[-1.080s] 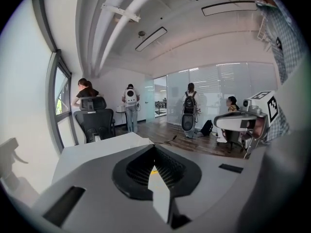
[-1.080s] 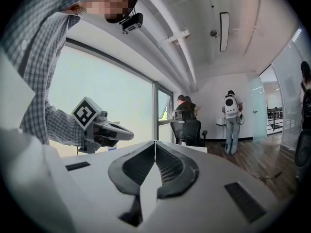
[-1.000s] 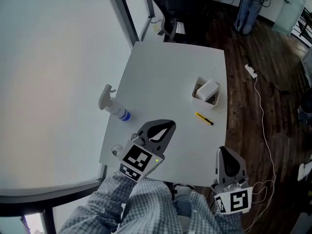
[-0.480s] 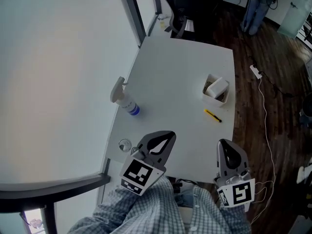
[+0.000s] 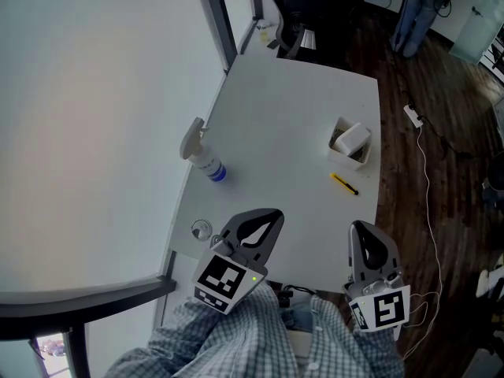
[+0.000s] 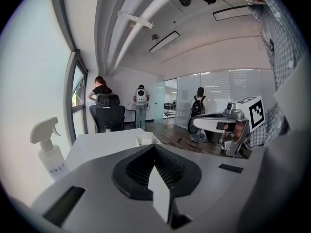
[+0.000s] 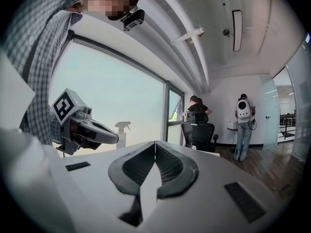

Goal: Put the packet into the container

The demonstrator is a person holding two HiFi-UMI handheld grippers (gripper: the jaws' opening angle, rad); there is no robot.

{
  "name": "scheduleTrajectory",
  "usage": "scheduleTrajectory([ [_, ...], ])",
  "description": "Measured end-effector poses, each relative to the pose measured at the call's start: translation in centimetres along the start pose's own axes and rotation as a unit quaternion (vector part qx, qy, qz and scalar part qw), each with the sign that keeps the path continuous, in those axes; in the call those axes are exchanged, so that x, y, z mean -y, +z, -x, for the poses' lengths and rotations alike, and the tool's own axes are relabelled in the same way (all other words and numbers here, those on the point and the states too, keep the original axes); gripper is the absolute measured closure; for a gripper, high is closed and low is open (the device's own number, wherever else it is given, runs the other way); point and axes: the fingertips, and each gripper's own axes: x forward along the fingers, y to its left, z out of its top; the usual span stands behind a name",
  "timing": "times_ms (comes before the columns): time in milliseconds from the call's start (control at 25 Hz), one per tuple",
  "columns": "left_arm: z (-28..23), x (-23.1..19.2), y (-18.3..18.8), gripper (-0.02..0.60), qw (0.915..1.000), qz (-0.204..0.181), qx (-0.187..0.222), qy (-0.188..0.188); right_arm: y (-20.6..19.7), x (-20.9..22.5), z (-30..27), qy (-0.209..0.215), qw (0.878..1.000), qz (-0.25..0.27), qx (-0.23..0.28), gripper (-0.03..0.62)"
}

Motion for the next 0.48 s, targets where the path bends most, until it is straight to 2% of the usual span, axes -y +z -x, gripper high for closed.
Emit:
scheduleTrajectory([
  [480, -0.2, 0.7, -0.1, 0.574, 0.9999, -0.009, -0.003, -0.007, -0.3, -1.2, 0.1, 0.006, 1.0, 0.001, -0.005, 0.579],
])
